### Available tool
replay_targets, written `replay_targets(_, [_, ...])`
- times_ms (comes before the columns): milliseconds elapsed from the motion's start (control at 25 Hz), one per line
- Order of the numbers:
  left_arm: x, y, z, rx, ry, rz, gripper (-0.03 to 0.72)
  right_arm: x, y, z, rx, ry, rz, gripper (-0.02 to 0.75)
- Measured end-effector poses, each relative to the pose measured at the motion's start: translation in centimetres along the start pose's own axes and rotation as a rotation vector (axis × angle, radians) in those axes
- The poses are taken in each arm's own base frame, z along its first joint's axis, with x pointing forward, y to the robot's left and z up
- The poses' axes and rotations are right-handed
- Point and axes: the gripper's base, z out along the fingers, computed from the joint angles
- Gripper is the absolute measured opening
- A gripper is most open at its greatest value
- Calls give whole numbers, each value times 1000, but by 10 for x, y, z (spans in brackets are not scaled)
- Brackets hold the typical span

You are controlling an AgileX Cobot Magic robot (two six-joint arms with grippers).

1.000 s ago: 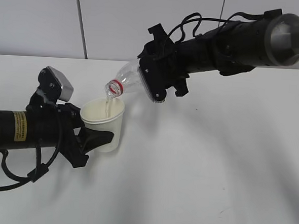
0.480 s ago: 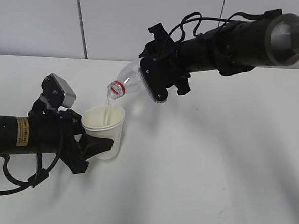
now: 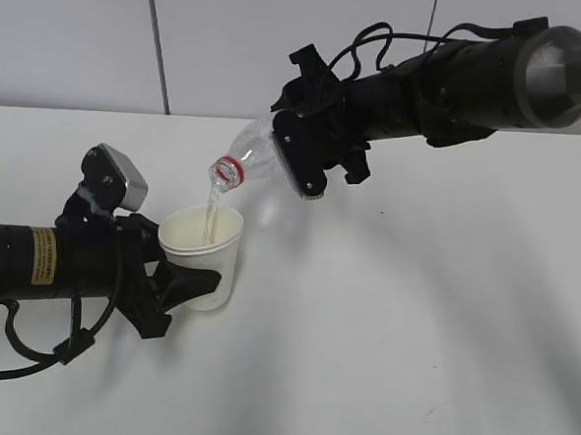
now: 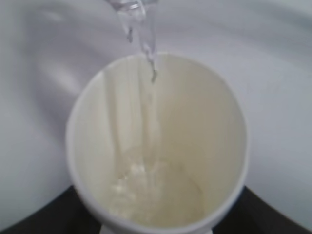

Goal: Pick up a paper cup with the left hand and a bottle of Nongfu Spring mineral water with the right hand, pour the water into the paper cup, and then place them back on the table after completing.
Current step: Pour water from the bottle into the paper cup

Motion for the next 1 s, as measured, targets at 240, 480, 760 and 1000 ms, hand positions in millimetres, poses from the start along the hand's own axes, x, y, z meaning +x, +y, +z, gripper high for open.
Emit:
replay_targets(240, [0,0,0,1,0,1,384,0,0,0,0,2,-1,449])
replay_targets(480, [0,0,0,1,0,1,384,0,0,0,0,2,-11,449])
replay_targets(760, [0,0,0,0,1,1,384,0,0,0,0,2,-18,449])
replay_targets(1000, [0,0,0,-1,4,1,383,0,0,0,0,2,-18,449])
